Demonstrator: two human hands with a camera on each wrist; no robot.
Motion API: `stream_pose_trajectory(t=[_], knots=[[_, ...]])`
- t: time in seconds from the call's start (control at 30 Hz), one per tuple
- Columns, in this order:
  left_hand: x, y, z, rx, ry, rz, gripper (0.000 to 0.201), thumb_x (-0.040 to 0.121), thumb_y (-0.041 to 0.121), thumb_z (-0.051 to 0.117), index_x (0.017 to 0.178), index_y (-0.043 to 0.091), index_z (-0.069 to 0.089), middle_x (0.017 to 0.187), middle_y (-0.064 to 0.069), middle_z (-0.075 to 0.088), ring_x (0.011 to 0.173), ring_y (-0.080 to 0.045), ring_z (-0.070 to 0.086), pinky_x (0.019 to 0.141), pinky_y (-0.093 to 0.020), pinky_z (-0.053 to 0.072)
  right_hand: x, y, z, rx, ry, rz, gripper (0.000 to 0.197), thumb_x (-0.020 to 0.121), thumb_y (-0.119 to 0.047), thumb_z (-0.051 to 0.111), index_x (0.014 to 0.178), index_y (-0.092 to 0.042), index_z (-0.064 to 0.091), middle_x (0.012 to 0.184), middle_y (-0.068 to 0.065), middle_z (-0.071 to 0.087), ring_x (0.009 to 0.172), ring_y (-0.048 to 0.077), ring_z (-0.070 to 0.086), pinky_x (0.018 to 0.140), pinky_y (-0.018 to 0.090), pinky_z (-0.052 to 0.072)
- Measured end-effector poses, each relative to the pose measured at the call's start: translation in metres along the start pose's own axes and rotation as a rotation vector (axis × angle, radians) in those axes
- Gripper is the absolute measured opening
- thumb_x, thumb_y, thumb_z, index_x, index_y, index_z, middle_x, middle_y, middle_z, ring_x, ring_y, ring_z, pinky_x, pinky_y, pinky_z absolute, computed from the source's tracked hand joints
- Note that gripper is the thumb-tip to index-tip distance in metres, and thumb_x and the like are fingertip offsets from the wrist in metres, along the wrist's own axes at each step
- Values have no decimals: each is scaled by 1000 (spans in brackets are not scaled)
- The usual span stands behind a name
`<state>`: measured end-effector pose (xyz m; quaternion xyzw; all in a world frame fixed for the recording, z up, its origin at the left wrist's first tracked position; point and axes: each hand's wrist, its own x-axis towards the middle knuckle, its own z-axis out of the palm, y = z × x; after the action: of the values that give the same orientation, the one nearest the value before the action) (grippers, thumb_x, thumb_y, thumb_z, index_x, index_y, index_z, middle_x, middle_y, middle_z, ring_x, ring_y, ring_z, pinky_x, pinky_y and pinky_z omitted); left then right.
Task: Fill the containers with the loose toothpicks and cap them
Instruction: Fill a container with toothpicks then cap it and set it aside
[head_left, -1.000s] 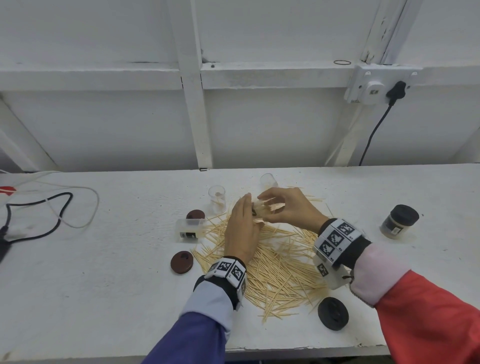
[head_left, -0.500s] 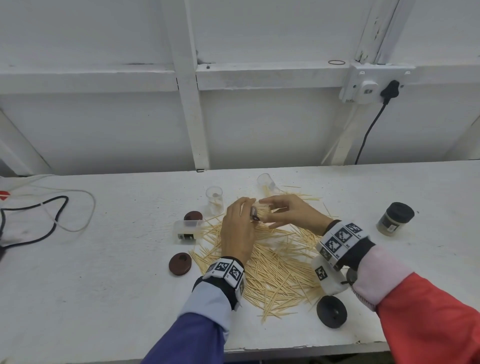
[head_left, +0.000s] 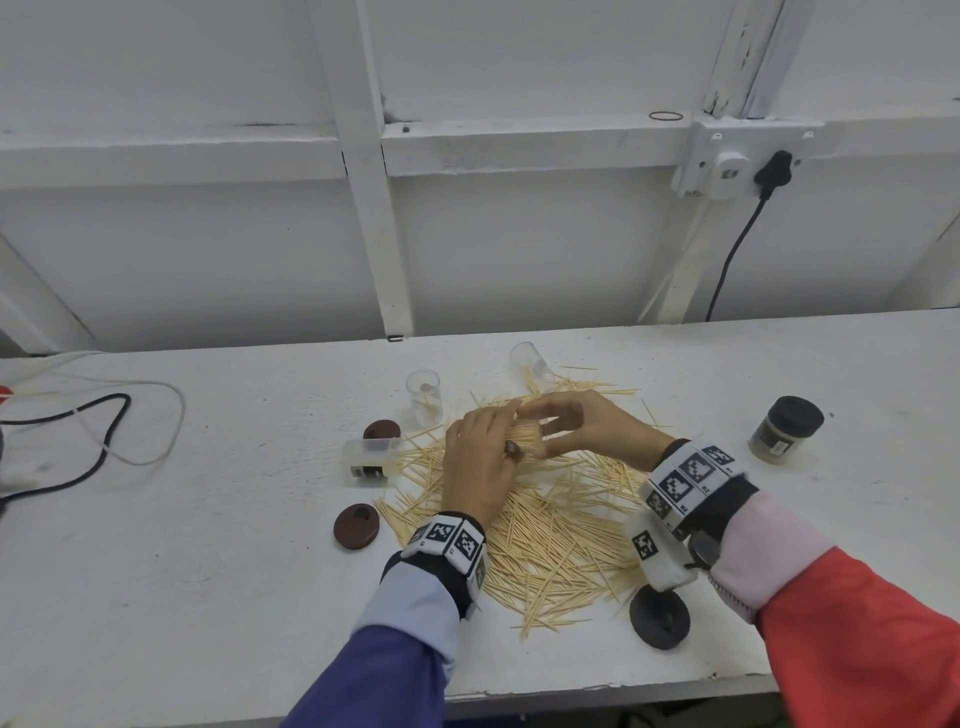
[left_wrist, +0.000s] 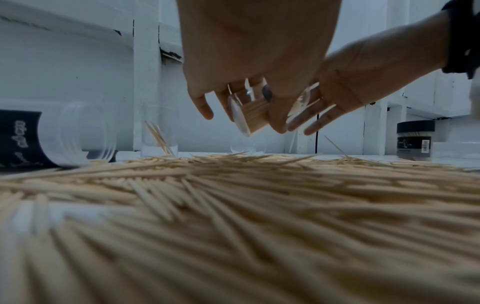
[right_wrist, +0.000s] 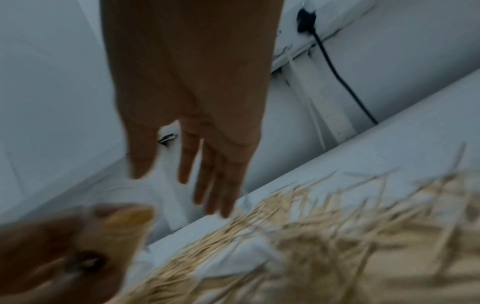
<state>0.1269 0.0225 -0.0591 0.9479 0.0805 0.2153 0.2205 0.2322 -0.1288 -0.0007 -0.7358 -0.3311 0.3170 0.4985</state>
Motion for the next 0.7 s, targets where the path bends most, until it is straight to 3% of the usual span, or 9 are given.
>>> stream_pose_trajectory(t=[0.1,0.17,0.23,0.3,0.37,0.53,0.7], knots=[[-2,1,0,2,-42,-37,51,88,18,63,138,16,50,128,-1,57,122,-22,47,106,-38,30,1,7,-16,-81,61,64,40,88,-25,71,126,-20,61,118,-1,67,109,12,64,89,25,54],[-2,0,0,2,-56,-68,50,89,20,61,137,18,50,128,0,57,122,-21,47,106,-36,27,1,16,-33,-321,184,116,41,88,-32,69,125,-20,60,122,3,65,111,17,61,91,28,49],[-1,0,0,15,-75,-82,50,89,22,61,138,20,49,129,2,56,122,-20,46,106,-34,25,-1,28,-45,-608,174,240,57,85,-39,71,135,-18,52,136,7,55,122,21,52,98,31,42],[0,0,1,30,-105,-90,50,90,22,59,138,21,49,130,2,56,124,-19,45,106,-34,25,-3,41,-48,-823,55,407,87,77,-56,73,146,-17,37,149,8,39,133,25,39,109,40,35],[1,0,2,44,-135,-104,49,90,24,58,138,22,48,133,3,55,126,-19,43,107,-35,26,-7,49,-44,-960,-64,496,102,64,-69,75,143,-18,36,148,8,36,131,27,37,108,46,37],[1,0,2,38,-150,-137,51,89,30,61,138,22,49,133,3,55,125,-19,44,104,-35,28,-16,49,-36,-1020,-63,427,90,69,-55,79,140,-14,41,144,6,35,130,25,33,107,44,38],[1,0,2,36,-166,-145,52,89,31,62,138,22,48,133,3,55,126,-20,44,104,-36,29,-18,49,-34,-941,-51,265,59,77,-30,79,130,-18,56,132,-1,49,116,17,47,96,26,40]])
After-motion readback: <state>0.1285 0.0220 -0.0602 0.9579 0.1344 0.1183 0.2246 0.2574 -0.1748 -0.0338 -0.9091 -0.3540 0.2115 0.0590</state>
